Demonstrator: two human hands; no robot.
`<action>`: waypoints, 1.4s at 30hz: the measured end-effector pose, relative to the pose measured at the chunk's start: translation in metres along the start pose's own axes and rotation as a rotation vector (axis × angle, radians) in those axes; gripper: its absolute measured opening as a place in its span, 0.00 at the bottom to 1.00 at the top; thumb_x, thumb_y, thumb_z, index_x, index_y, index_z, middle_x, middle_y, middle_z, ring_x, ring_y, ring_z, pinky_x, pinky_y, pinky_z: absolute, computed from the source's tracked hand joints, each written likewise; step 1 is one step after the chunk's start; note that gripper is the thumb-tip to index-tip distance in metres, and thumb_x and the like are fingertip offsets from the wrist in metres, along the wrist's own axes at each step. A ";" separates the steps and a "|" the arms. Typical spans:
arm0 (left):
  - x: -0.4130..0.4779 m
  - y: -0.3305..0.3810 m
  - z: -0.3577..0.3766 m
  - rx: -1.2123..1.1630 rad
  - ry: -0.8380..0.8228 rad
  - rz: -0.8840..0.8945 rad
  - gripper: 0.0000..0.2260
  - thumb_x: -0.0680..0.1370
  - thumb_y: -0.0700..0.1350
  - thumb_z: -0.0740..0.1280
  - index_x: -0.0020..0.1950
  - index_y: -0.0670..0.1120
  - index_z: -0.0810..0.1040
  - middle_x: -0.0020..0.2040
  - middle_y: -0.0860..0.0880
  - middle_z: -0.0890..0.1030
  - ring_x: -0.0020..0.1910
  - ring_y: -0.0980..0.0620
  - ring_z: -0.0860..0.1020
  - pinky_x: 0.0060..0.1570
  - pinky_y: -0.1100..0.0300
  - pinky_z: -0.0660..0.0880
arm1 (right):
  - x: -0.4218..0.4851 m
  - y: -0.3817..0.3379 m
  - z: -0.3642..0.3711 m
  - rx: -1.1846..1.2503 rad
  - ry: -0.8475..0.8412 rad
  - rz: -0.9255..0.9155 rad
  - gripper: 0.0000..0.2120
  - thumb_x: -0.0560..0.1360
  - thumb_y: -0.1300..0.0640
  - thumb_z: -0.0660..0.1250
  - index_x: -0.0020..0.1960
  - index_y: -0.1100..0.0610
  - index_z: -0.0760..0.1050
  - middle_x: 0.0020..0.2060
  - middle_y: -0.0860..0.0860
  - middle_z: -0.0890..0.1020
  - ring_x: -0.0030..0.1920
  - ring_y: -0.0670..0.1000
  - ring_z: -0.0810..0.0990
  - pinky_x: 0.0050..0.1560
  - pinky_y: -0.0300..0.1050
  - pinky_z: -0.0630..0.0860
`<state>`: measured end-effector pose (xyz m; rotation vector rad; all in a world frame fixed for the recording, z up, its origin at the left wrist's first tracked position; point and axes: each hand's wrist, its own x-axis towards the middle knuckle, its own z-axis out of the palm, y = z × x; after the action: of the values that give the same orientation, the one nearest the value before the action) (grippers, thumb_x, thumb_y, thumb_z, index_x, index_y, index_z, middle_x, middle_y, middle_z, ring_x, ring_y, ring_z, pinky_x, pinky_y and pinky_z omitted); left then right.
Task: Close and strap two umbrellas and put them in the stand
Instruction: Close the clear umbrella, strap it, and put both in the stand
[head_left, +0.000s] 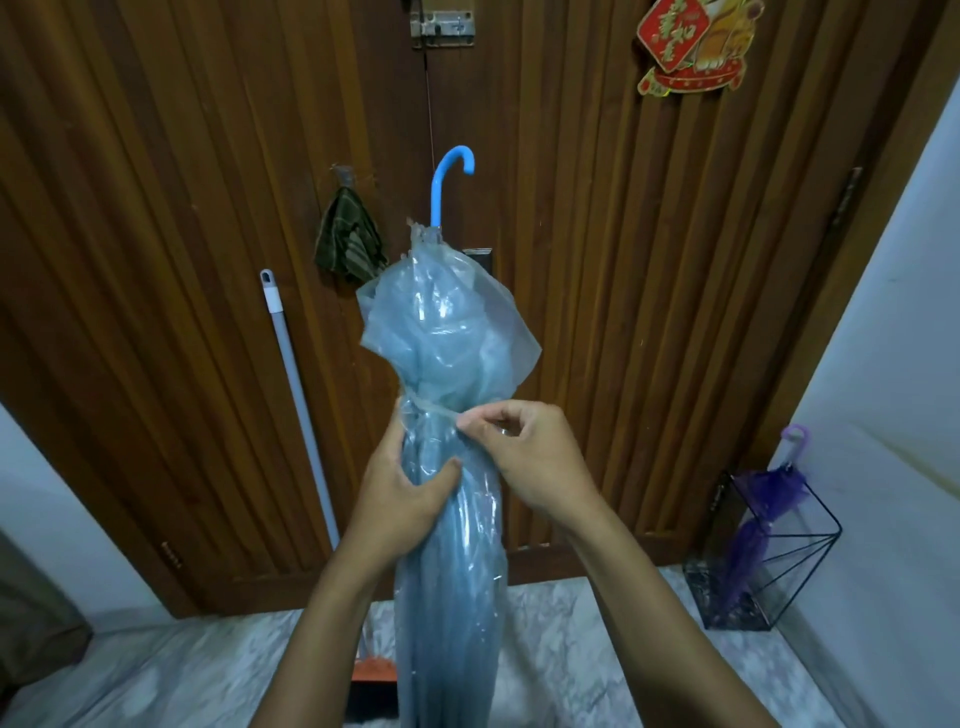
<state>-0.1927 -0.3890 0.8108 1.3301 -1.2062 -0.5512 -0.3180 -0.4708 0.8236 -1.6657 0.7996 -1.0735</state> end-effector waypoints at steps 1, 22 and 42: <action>0.001 -0.001 -0.002 -0.034 0.019 -0.030 0.25 0.75 0.36 0.71 0.69 0.50 0.70 0.54 0.53 0.83 0.52 0.53 0.83 0.47 0.60 0.81 | 0.000 -0.002 -0.001 -0.002 -0.044 -0.004 0.05 0.74 0.55 0.74 0.39 0.49 0.84 0.37 0.45 0.86 0.41 0.41 0.84 0.45 0.41 0.80; 0.009 0.000 -0.017 -0.132 0.111 -0.217 0.15 0.63 0.49 0.70 0.48 0.55 0.78 0.60 0.44 0.75 0.55 0.46 0.79 0.53 0.48 0.79 | 0.000 -0.008 0.001 0.343 -0.049 0.156 0.04 0.76 0.57 0.71 0.48 0.58 0.80 0.42 0.54 0.86 0.40 0.47 0.85 0.37 0.41 0.82; -0.005 -0.002 -0.013 -0.196 0.028 -0.100 0.26 0.74 0.33 0.70 0.64 0.52 0.63 0.47 0.43 0.84 0.41 0.47 0.85 0.40 0.53 0.82 | -0.003 -0.008 0.008 0.084 -0.108 -0.035 0.06 0.78 0.57 0.70 0.46 0.48 0.82 0.43 0.45 0.86 0.47 0.44 0.85 0.47 0.41 0.83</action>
<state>-0.1823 -0.3797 0.8097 1.2315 -1.0388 -0.7018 -0.3117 -0.4622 0.8293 -1.6571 0.6499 -1.0177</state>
